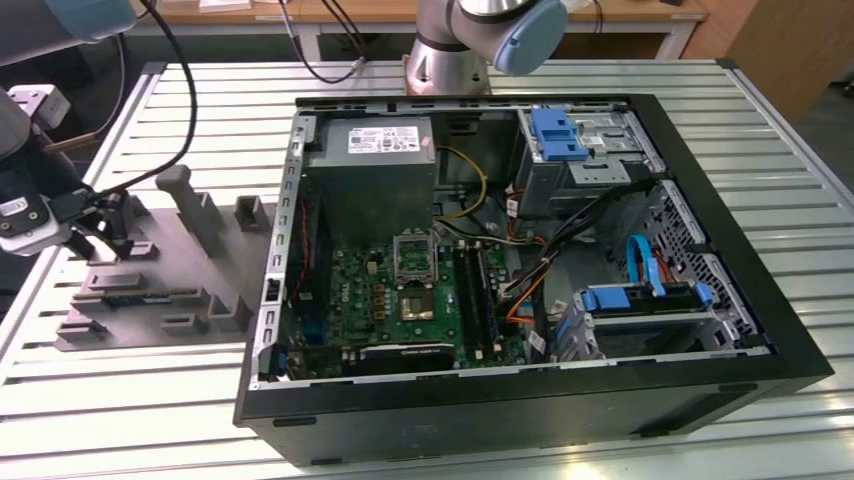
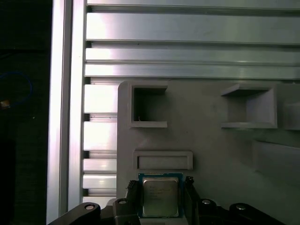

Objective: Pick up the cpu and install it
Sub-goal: 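Pick up the cpu and move it towards the insertion slot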

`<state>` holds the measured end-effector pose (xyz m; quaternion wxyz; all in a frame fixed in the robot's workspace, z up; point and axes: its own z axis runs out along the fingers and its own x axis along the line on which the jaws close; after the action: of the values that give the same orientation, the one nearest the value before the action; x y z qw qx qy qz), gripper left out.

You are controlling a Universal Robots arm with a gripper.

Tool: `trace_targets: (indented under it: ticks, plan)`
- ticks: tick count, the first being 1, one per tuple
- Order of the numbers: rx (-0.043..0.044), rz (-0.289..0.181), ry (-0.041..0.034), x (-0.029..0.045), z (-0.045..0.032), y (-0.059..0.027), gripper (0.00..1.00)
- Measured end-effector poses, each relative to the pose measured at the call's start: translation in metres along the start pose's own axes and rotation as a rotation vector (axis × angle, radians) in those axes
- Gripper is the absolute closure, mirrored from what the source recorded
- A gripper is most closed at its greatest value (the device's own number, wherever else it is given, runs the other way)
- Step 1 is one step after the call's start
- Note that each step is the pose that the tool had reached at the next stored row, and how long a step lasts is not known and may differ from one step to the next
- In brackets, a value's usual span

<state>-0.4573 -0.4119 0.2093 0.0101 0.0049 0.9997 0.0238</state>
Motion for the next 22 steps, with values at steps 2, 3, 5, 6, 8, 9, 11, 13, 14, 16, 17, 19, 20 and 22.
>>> trace_targets:
  ticks: [2, 3, 5, 6, 8, 9, 11, 13, 14, 16, 17, 19, 20, 22]
  plan:
    - [0.0000, 0.000, 0.0001, 0.0000, -0.0012, 0.0001, 0.53]
    - [0.0000, 0.000, 0.0000, 0.0000, -0.0018, 0.0001, 0.53]
    - [-0.0001, 0.000, -0.0001, -0.0001, -0.0027, 0.0001, 0.53]
    - [-0.0002, 0.000, -0.0003, -0.0001, -0.0030, 0.0002, 0.53]
    - [0.0000, 0.000, -0.0001, -0.0001, -0.0037, 0.0002, 0.53]
    - [-0.0001, 0.000, -0.0001, -0.0001, -0.0040, 0.0002, 0.53]
    - [0.0000, 0.000, 0.0000, -0.0001, -0.0046, 0.0002, 0.53]
    - [0.0000, 0.000, 0.0001, -0.0001, -0.0054, 0.0003, 0.53]
    - [0.0000, 0.000, 0.0000, -0.0001, -0.0056, 0.0003, 0.53]
    - [-0.0001, 0.000, -0.0002, -0.0002, -0.0062, 0.0003, 0.53]
    - [0.0000, 0.000, -0.0001, -0.0002, -0.0066, 0.0003, 0.53]
    - [-0.0001, 0.000, -0.0001, -0.0002, -0.0071, 0.0004, 0.53]
    - [-0.0001, 0.000, -0.0001, -0.0002, -0.0075, 0.0004, 0.53]
    - [0.0000, 0.000, 0.0000, -0.0002, -0.0082, 0.0004, 0.53]
